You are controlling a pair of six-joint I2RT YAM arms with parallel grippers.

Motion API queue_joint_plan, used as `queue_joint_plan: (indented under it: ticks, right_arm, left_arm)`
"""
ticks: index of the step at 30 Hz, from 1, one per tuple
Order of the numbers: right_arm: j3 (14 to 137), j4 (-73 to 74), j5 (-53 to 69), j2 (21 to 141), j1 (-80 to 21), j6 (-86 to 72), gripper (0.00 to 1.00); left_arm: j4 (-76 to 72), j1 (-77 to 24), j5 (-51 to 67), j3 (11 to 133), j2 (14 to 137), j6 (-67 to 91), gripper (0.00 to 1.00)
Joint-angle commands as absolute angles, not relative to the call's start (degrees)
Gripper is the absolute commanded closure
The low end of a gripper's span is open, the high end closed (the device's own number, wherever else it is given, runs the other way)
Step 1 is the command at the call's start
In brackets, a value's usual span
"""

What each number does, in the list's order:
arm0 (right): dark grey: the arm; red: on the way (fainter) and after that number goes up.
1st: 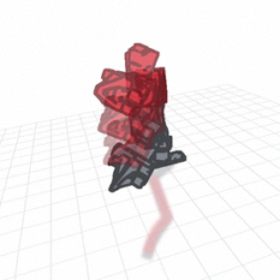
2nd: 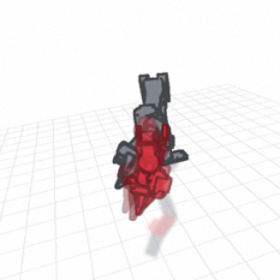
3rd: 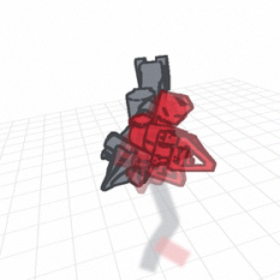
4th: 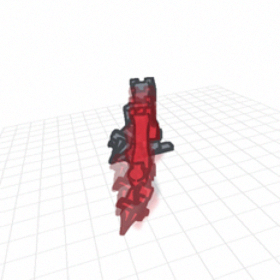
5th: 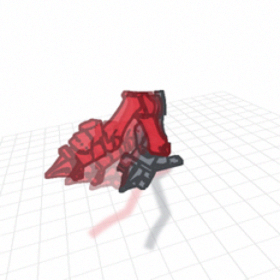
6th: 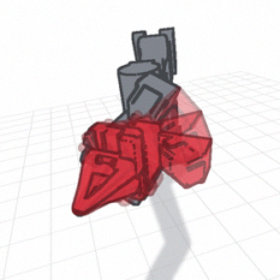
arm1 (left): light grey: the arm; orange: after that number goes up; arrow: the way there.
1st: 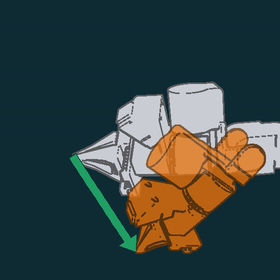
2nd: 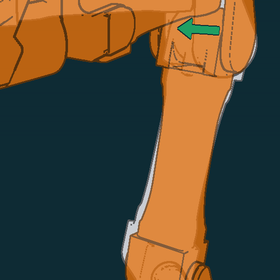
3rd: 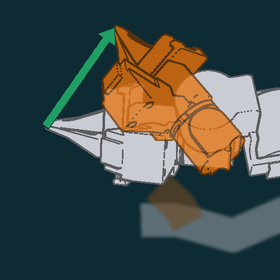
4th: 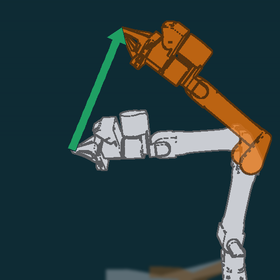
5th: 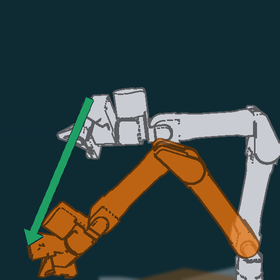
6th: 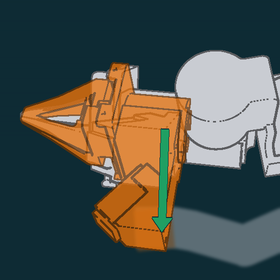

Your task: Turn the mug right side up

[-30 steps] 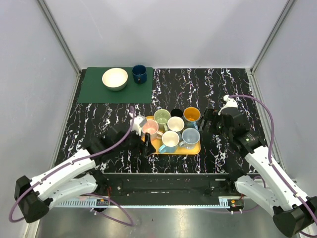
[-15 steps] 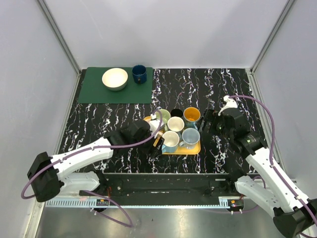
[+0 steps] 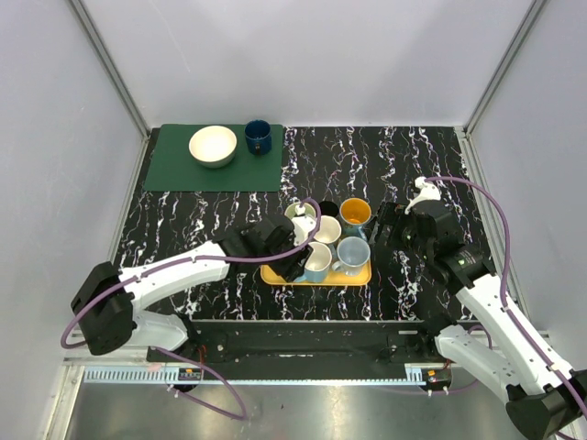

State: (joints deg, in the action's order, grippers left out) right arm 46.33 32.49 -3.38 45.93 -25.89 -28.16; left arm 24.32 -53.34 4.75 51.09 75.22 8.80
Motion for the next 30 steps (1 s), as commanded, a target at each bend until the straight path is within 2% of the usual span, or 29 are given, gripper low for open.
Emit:
queue_joint_plan:
  ticks: [1,14,18,25,30]
  right_arm:
    - [46.6,31.9,-2.9,45.9,-26.3,-27.8,0.0]
    - [46.2,32.1,-3.2,45.8,-26.2,-27.6,0.0]
    - [46.1,32.1,-3.3,45.7,-26.3,-27.7,0.0]
    - [46.4,32.7,-3.1,45.4,-26.2,-27.8,0.0]
    - [47.7,33.7,-2.6,44.9,-26.3,-27.9,0.0]
  left_arm:
    - [23.5,-53.7,4.7,54.0,76.4,7.2,0.47]
    - [22.3,-54.9,5.5,54.1,79.7,7.5,0.52]
    - [22.3,-55.0,5.9,54.3,79.9,7.5,0.63]
    - [22.7,-55.6,5.4,54.5,79.4,7.8,0.98]
    - [24.6,-56.9,4.5,55.8,74.6,8.9,1.0]
